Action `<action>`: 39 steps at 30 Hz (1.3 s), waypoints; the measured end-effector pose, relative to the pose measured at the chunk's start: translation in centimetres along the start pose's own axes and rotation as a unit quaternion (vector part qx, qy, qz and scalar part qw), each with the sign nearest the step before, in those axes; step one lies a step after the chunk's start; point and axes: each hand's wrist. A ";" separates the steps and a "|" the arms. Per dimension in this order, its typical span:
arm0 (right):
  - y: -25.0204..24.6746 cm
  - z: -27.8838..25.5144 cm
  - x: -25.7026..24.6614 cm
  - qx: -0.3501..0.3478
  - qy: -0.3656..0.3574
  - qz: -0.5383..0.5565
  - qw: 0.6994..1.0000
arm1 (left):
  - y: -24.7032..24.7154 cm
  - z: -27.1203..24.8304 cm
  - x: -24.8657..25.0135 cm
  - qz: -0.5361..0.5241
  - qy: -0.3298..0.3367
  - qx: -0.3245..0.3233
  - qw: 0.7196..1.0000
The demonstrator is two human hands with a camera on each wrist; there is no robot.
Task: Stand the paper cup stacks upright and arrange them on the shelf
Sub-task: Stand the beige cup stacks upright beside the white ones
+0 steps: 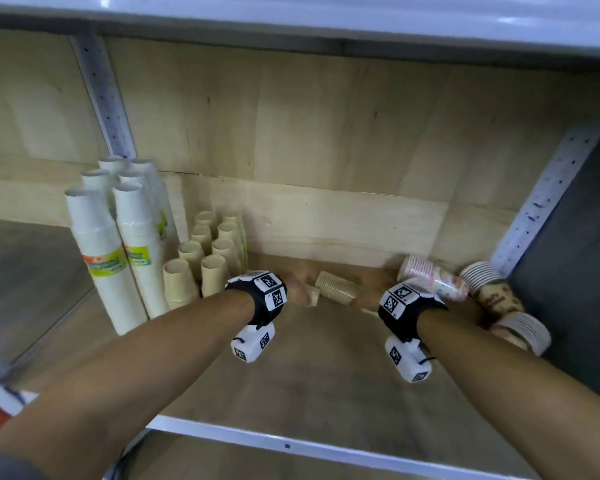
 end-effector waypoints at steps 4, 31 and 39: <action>0.9 0.1 0.3 0.022 -0.002 -0.013 1.000 | 0.8 0.4 0.0 0.009 -0.006 0.015 1.000; -3.5 -3.6 -0.2 0.030 0.011 0.041 0.999 | -1.9 -1.8 1.2 0.059 0.034 0.103 0.992; -6.3 -3.7 -2.2 0.092 -0.019 0.021 0.995 | -4.7 -2.3 2.1 -0.017 0.058 0.145 0.988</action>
Point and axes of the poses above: each hand's wrist, its own z-axis towards the middle knuckle, its own y-axis out of the palm, x = y × z, and after that the axes turned 1 degree about -y, right-handed
